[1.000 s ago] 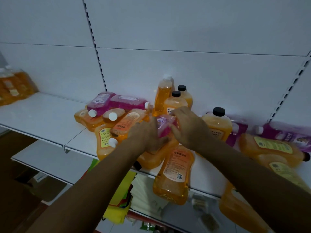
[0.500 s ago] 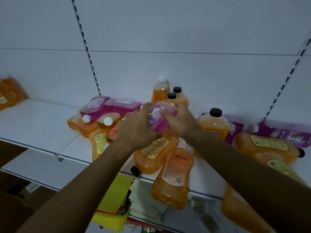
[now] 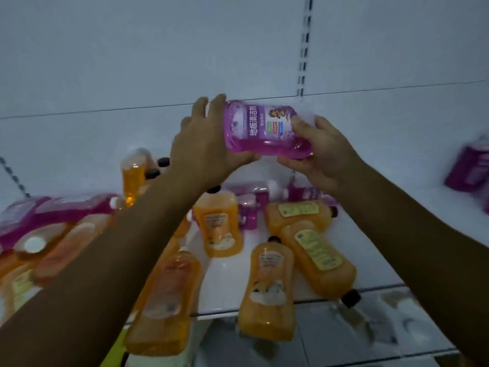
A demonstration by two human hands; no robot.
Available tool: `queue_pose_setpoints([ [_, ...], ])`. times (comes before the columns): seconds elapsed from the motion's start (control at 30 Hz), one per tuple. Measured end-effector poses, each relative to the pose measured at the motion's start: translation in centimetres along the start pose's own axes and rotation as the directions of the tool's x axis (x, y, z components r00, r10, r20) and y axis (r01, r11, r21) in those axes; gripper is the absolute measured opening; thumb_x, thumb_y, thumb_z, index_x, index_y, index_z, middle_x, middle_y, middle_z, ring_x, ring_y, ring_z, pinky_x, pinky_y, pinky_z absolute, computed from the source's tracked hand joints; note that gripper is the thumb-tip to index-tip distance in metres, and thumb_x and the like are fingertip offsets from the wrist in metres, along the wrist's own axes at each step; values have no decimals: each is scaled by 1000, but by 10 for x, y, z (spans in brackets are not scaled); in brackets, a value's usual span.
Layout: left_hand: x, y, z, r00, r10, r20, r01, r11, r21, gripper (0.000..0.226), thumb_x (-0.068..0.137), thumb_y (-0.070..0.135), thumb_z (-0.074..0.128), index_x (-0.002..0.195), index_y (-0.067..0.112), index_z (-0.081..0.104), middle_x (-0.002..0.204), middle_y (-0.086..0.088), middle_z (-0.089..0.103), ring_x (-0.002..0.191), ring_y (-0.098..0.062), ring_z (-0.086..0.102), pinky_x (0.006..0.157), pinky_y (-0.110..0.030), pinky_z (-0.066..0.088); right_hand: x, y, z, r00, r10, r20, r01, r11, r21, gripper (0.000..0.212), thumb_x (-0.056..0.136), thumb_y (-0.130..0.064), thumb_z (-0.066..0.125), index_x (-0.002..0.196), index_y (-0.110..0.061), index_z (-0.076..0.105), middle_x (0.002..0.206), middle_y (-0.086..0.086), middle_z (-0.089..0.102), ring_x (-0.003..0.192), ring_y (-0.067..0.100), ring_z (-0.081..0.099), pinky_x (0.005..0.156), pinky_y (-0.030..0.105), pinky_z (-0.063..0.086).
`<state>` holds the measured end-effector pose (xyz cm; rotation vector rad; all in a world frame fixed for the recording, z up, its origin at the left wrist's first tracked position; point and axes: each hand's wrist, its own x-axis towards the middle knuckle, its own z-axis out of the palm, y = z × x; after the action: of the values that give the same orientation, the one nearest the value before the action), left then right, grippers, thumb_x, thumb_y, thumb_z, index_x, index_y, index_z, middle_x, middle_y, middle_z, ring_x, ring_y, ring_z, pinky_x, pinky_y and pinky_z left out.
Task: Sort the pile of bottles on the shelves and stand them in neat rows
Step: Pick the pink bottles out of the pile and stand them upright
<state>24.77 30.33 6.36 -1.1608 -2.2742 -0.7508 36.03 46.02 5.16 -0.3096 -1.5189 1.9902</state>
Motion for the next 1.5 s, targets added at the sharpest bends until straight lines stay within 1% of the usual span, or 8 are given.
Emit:
queue_pose_setpoints([
  [0.3,39,183,147,952,41,304,130,844,-520,135,45,32,96,152,18,14,140,-9,44,122,-22,51,107,-42,41,-16,-15,-237,954,190,-233,-154,974,164,46,91,-14,62,133,-11,44,120,15,65,99,28,67,72,44,56],
  [0.43,42,263,204,923,72,377,242,655,-716,125,62,-6,84,153,16,2,126,8,40,94,-1,59,75,-10,49,-33,-25,-331,928,222,-299,-183,971,151,43,89,-13,64,128,-11,48,108,12,68,88,25,67,66,38,57],
  [0.5,46,292,233,902,75,425,327,524,-787,125,62,-12,81,154,16,1,131,-3,48,86,-4,66,62,-15,52,-42,-28,-371,923,225,-313,-191,972,137,37,88,-11,64,122,-8,51,104,13,68,84,25,67,65,37,58],
  [0.6,57,334,271,850,59,524,465,386,-797,119,55,9,91,150,8,19,126,-14,59,99,-16,67,76,-27,56,-52,-25,-419,921,188,-342,-186,982,40,53,81,-7,71,128,-1,47,120,20,63,96,29,67,73,40,58],
  [0.77,73,381,307,871,178,457,299,546,-783,70,56,16,91,119,9,60,111,-4,69,98,-20,68,82,-37,58,-54,5,-453,919,120,-374,-273,880,-388,51,77,-21,80,120,-12,54,114,6,67,103,22,65,91,41,54],
  [0.93,87,383,334,839,388,381,-35,737,-675,75,56,40,88,123,19,61,115,4,68,100,-15,65,90,-39,54,-28,22,-467,919,-64,-389,-222,733,-644,40,76,-18,81,110,-25,61,98,-12,65,82,-2,59,80,12,50],
  [1.03,92,370,354,847,375,378,-18,730,-683,71,61,31,89,125,19,59,115,3,67,101,-15,63,90,-38,53,-12,33,-470,903,-156,-400,-208,657,-725,39,76,-19,80,110,-25,63,104,-3,68,93,15,64,86,33,52],
  [1.5,82,347,365,852,323,413,-37,823,-567,81,80,37,75,146,14,32,147,-5,43,132,-20,42,102,-22,30,-14,42,-446,856,-411,-312,-287,124,-950,40,86,-35,67,112,-8,51,107,10,58,91,30,60,71,36,49],
])
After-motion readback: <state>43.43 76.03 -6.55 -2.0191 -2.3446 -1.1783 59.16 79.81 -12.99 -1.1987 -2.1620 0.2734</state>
